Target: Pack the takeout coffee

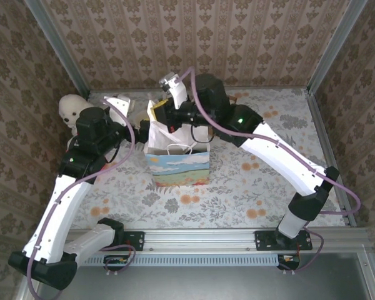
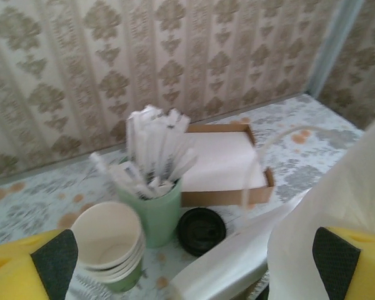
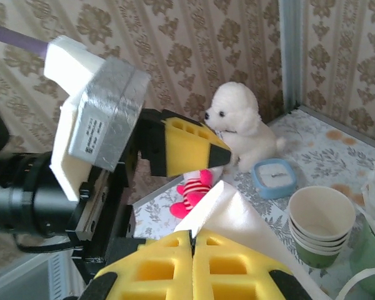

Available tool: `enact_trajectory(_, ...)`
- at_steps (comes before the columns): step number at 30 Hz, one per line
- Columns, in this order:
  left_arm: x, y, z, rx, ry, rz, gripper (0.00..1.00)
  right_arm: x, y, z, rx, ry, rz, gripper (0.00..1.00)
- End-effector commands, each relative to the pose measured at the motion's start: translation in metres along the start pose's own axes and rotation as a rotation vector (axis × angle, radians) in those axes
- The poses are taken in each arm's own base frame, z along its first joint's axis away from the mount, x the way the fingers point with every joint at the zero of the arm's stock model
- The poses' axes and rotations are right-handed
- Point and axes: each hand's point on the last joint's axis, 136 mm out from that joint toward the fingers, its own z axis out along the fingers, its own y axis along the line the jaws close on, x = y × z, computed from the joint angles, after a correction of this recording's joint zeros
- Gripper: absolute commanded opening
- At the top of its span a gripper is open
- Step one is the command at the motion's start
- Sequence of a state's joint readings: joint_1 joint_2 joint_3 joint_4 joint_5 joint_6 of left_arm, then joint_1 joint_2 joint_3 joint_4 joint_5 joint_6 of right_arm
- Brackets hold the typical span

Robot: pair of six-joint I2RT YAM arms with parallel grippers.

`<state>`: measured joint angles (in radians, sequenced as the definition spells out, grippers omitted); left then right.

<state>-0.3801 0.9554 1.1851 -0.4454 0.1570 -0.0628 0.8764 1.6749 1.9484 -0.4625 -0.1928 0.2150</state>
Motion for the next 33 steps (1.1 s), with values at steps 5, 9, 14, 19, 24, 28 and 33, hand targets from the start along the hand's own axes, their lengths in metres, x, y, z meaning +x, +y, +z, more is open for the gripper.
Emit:
enact_trajectory(5, 0.022, 0.040, -0.019, -0.222, 0.032, -0.120, 1.00, -0.004, -0.007, 0.004, 0.168, -0.160, 0.184, 0.00)
enact_trajectory(9, 0.028, 0.030, -0.017, -0.164, 0.051, -0.131, 1.00, 0.001, -0.004, 0.004, 0.190, -0.195, 0.254, 0.00)
enact_trajectory(14, 0.030, 0.041, -0.019, -0.223, 0.060, -0.142, 1.00, 0.033, -0.019, 0.006, 0.270, -0.123, 0.278, 0.00)
enact_trajectory(19, 0.040, 0.021, -0.011, -0.102, 0.091, -0.170, 1.00, 0.067, -0.017, 0.015, 0.178, 0.081, 0.213, 0.02)
enact_trajectory(24, 0.060, 0.034, -0.016, -0.184, 0.126, -0.196, 1.00, 0.098, -0.026, 0.016, 0.120, 0.328, 0.208, 0.00)
enact_trajectory(28, 0.072, 0.041, -0.019, -0.226, 0.142, -0.215, 1.00, 0.122, -0.031, 0.014, 0.105, 0.486, 0.045, 0.00)
enact_trajectory(33, 0.084, 0.054, -0.019, -0.305, 0.148, -0.266, 1.00, 0.142, -0.043, 0.026, 0.095, 0.610, -0.091, 0.00)
